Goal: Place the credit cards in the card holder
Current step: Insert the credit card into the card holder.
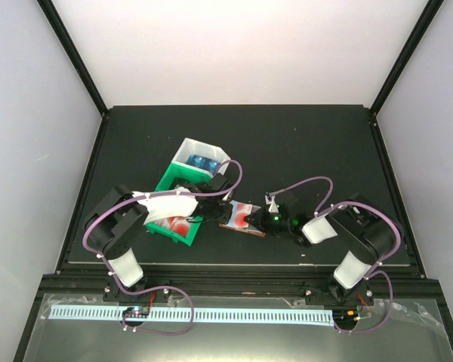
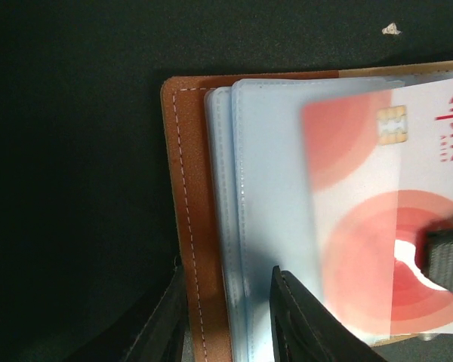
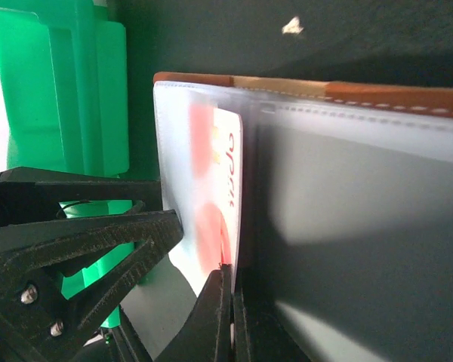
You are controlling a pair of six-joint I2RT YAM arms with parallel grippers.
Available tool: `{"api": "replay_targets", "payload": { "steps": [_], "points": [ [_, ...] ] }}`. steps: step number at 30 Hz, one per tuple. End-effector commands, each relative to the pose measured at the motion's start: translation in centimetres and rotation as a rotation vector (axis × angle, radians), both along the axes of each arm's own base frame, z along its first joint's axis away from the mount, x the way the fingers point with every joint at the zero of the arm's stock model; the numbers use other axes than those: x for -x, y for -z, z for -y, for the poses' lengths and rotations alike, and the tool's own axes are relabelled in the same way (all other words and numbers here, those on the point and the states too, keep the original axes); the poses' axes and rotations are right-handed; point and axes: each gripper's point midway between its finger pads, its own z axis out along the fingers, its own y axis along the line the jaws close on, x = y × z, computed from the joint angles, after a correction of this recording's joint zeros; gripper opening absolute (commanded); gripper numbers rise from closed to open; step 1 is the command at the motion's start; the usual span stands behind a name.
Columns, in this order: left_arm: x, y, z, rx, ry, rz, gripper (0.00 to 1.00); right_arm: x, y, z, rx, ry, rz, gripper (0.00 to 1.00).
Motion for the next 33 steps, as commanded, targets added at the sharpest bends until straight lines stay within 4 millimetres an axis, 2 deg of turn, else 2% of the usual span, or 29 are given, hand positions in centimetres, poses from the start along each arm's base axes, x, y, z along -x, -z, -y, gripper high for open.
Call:
{"api": "replay_targets", "payload": {
  "steps": [1,7,10,14,16,20,28,33],
  "points": [
    [0.7,0.4,0.5,0.000,0.017,-0.038,0.33,1.2,2.1,-0.6,0.022,-0.026,-0.057,0.01],
    [0.7,0.1,0.4,0.002,0.014,-0.033,0.35,1.0,1.5,-1.2,0.012,-0.035,-0.028,0.04],
    [0.6,-0.5,0.5,0.012,0.015,-0.023,0.36,1.0,1.1,-0.3,0.054,-0.007,-0.013,0.16],
    [0.5,-1.3,0.7,0.033,0.015,-0.009,0.36,0.9,0.2,0.8,0.196,0.041,0.024,0.40],
    [0.5,-1.4,0.8,0.038,0.014,-0.006,0.36,1.0,-0.2,0.9,0.259,0.041,0.041,0.46],
    [0.4,-1.2,0.7,0.031,0.011,-0.009,0.38,0.8,0.2,1.0,0.338,0.037,0.042,0.49],
    [0.6,-0.7,0.3,0.014,0.008,-0.015,0.38,0.6,0.6,1.0,0.481,0.025,0.066,0.49],
    [0.7,-0.6,0.5,0.026,0.011,-0.022,0.38,0.7,0.3,-0.1,0.457,-0.017,0.085,0.47]
  ]
}}
